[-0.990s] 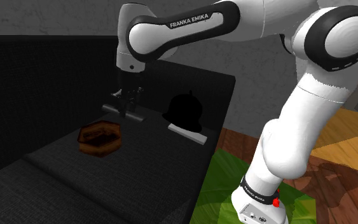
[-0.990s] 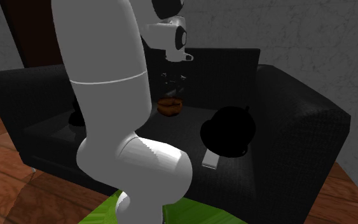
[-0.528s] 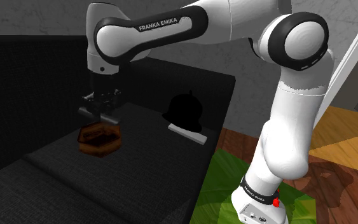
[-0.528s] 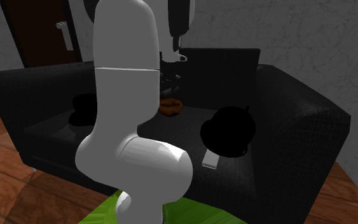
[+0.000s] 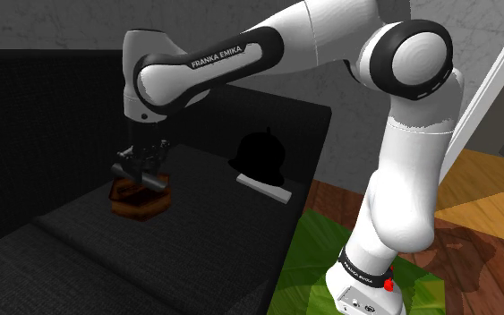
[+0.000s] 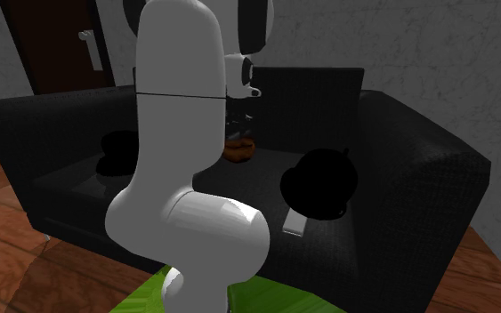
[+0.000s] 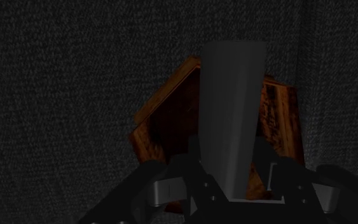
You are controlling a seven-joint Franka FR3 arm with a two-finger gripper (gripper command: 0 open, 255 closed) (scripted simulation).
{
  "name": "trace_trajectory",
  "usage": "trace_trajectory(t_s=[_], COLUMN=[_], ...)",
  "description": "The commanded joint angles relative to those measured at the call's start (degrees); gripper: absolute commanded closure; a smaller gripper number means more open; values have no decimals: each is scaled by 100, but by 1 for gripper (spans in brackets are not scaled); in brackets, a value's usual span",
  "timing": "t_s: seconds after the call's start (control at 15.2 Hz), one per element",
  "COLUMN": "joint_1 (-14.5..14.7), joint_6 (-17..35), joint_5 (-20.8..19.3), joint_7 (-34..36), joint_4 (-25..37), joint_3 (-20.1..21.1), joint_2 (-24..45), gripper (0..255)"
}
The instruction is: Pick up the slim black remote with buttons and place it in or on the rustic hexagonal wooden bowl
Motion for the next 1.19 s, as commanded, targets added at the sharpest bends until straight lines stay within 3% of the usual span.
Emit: trace_trajectory(t_s=[0.0,0.53,0.59,0.92,1.12], joint_1=[4,4,4,4,-30], joint_6=[165,165,165,165,-356], joint_5=[-7,-7,-7,-7,44], joint_7=[0,0,0,-1,-35], joint_4=[-122,-122,-122,-123,191], joint_3=[0,0,0,-1,-5], joint_2=[39,39,39,38,-173], gripper=[255,255,0,0,0])
